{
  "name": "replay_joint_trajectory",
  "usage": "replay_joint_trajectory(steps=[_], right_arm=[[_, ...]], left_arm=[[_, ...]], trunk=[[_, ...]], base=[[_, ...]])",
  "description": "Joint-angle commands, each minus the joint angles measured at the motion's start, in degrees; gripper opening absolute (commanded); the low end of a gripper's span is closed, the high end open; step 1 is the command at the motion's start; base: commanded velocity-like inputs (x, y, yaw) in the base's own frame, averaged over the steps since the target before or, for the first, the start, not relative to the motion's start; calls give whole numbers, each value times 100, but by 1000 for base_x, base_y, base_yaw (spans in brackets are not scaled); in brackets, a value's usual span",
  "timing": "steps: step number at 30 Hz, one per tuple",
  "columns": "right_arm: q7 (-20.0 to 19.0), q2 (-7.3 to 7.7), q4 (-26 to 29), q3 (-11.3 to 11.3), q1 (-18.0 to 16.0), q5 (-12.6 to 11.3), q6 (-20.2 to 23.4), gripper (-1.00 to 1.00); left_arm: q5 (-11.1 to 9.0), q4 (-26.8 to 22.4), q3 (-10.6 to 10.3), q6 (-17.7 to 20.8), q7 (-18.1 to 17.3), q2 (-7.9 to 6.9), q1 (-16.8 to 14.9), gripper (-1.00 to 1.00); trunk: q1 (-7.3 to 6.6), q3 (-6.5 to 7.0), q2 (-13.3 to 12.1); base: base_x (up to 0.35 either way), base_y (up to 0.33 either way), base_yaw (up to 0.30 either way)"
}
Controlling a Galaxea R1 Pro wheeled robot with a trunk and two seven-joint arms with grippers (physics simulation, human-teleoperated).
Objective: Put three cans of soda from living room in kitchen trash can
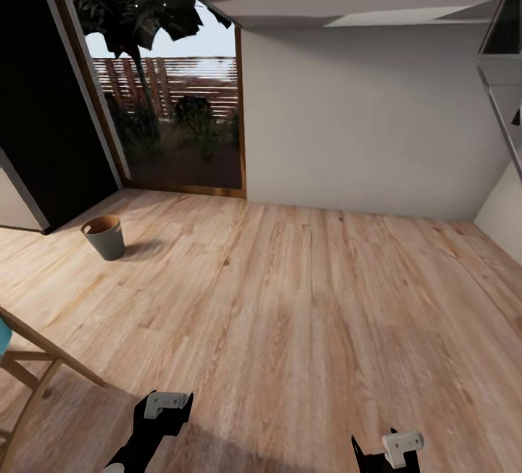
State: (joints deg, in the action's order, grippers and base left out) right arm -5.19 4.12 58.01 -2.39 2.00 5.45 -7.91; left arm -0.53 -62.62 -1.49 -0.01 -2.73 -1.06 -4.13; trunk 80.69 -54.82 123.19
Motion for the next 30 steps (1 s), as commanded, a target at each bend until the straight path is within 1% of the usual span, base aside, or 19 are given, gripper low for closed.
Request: replay_joint_trajectory(steps=[1, 9, 12, 30], right_arm=[[0, 0, 0, -1, -1, 0, 0, 100], [0, 1, 0, -7, -3, -8, 0, 100], [5, -1, 0, -2, -2, -6, 0, 100], [9, 0, 0, 0, -1, 0, 0, 100]], left_arm=[[0, 1, 0, 0, 0, 0, 0, 100], [0, 4, 0, 0, 0, 0, 0, 100], [0, 7, 0, 1, 1, 0, 0, 100], [0, 0, 0, 1, 1, 0, 0, 100]], trunk=[[0, 0, 0], [0, 0, 0], [0, 0, 0], [0, 0, 0]], base=[[256, -153, 0], [255, -134, 1], [255, -126, 85], [255, -135, 233]])
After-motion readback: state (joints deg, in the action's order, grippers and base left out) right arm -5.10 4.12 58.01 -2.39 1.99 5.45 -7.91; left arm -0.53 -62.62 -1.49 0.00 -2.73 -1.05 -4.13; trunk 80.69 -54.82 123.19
